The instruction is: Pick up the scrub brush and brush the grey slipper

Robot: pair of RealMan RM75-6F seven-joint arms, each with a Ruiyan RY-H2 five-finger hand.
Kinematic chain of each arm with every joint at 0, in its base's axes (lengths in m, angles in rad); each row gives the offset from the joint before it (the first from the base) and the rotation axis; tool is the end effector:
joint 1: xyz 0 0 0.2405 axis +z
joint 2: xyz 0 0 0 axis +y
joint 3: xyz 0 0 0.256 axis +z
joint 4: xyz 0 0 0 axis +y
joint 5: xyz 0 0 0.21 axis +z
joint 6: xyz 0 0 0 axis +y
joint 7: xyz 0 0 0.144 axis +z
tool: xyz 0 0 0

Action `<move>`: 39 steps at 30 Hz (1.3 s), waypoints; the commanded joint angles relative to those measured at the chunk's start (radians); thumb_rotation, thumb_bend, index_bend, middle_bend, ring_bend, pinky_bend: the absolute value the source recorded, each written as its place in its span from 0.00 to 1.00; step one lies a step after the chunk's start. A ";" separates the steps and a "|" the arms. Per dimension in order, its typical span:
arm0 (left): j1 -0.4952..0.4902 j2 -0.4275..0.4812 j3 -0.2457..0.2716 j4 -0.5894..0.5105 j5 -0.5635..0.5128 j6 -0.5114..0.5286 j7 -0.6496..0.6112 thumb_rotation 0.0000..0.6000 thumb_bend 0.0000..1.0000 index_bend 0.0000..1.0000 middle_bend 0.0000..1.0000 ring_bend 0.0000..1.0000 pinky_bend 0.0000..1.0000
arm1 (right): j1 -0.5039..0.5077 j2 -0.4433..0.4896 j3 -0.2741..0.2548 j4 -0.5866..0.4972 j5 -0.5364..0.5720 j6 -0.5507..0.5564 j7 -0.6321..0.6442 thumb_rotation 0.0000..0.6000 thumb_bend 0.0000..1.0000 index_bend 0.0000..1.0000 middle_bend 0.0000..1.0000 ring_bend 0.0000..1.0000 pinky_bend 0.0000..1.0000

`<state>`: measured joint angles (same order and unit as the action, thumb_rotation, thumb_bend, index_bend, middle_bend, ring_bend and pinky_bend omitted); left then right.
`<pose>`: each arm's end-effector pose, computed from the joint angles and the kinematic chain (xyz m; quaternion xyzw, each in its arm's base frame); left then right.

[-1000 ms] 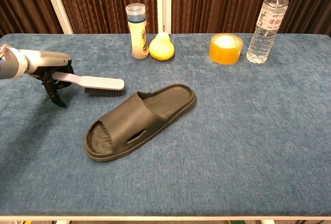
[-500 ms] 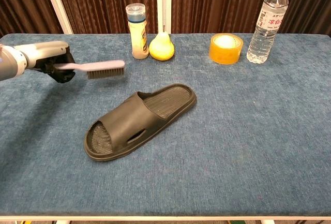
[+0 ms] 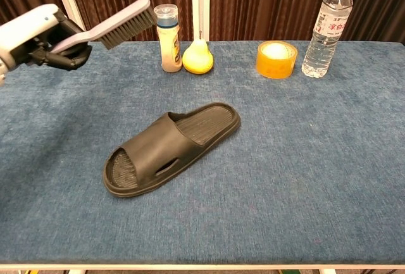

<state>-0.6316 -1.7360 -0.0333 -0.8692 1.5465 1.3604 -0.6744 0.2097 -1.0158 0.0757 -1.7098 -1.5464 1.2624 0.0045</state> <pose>-0.2192 0.3422 -0.0015 -0.6202 -0.4277 -0.5864 0.2976 -0.2779 -0.2185 0.1541 0.6721 -0.3891 0.3693 0.5104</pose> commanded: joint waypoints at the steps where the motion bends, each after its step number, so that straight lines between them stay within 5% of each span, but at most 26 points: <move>1: 0.054 -0.055 0.070 0.104 0.119 0.153 -0.028 1.00 0.71 1.00 1.00 1.00 1.00 | 0.153 0.000 0.019 -0.039 -0.072 -0.166 -0.008 1.00 0.12 0.04 0.21 0.03 0.09; 8: 0.105 -0.099 0.129 0.191 0.182 0.222 0.005 1.00 0.71 1.00 1.00 1.00 1.00 | 0.431 -0.139 0.106 -0.011 0.018 -0.500 -0.104 1.00 0.05 0.00 0.11 0.00 0.03; 15: 0.131 -0.129 0.156 0.232 0.199 0.209 0.051 1.00 0.71 1.00 1.00 1.00 1.00 | 0.684 -0.368 0.142 0.173 0.227 -0.775 -0.291 1.00 0.03 0.00 0.00 0.00 0.00; 26: 0.120 -0.150 0.157 0.236 0.215 0.195 0.091 1.00 0.70 1.00 1.00 1.00 1.00 | 0.923 -0.600 0.100 0.426 0.501 -0.855 -0.474 1.00 0.03 0.00 0.00 0.00 0.00; 36: 0.130 -0.178 0.166 0.267 0.209 0.153 0.115 1.00 0.70 1.00 1.00 1.00 1.00 | 1.044 -0.688 -0.006 0.518 0.704 -0.836 -0.548 1.00 0.06 0.00 0.08 0.00 0.00; 39: 0.129 -0.181 0.169 0.270 0.211 0.145 0.118 1.00 0.70 1.00 1.00 1.00 1.00 | 1.061 -0.701 -0.027 0.522 0.733 -0.807 -0.560 1.00 0.12 0.07 0.16 0.00 0.00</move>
<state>-0.5023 -1.9158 0.1350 -0.5998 1.7566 1.5055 -0.5568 1.2616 -1.7059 0.0598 -1.1946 -0.8248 0.4395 -0.5459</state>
